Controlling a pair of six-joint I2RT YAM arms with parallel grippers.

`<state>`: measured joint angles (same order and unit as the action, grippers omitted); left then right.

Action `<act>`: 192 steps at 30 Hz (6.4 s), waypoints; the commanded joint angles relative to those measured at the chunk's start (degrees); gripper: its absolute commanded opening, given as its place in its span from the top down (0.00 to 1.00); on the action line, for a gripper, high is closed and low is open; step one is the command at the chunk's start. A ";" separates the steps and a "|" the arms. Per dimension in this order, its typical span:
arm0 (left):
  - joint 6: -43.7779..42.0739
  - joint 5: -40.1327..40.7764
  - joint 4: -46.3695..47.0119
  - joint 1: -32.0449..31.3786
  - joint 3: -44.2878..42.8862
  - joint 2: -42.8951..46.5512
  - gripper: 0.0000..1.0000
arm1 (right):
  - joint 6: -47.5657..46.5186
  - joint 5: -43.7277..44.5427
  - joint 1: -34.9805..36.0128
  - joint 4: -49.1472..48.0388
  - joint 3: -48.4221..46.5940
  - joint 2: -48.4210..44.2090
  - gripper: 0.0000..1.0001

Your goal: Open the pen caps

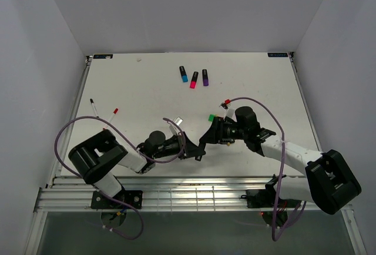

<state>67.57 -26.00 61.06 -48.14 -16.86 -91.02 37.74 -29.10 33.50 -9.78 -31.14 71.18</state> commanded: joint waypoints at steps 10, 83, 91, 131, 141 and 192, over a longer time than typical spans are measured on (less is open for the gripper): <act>6.35 -0.46 17.52 -0.20 -2.21 -7.41 1.00 | 10.16 -5.70 1.22 -15.96 5.91 -3.94 0.52; -39.87 39.81 -78.99 30.11 -22.69 27.74 0.10 | -26.04 18.82 -5.11 34.74 -27.49 26.38 0.61; -46.65 35.93 -77.76 41.18 -23.04 25.54 0.09 | -27.28 18.99 -4.23 32.19 -27.05 26.29 0.44; -75.65 18.97 -65.89 60.62 -25.06 5.61 0.19 | -27.10 7.57 4.56 24.63 -18.88 -1.39 0.41; -76.27 17.30 -64.48 61.94 -24.45 2.00 0.23 | -27.28 7.83 4.65 23.67 -17.12 -2.62 0.41; -31.01 -14.52 -44.62 24.32 -7.22 39.87 1.00 | 4.71 -1.75 6.23 -5.86 -23.53 9.85 0.26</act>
<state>34.39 -41.19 12.80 -23.16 -22.74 -51.94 38.81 -30.65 39.20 -9.96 -51.57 79.33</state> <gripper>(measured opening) 0.227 0.752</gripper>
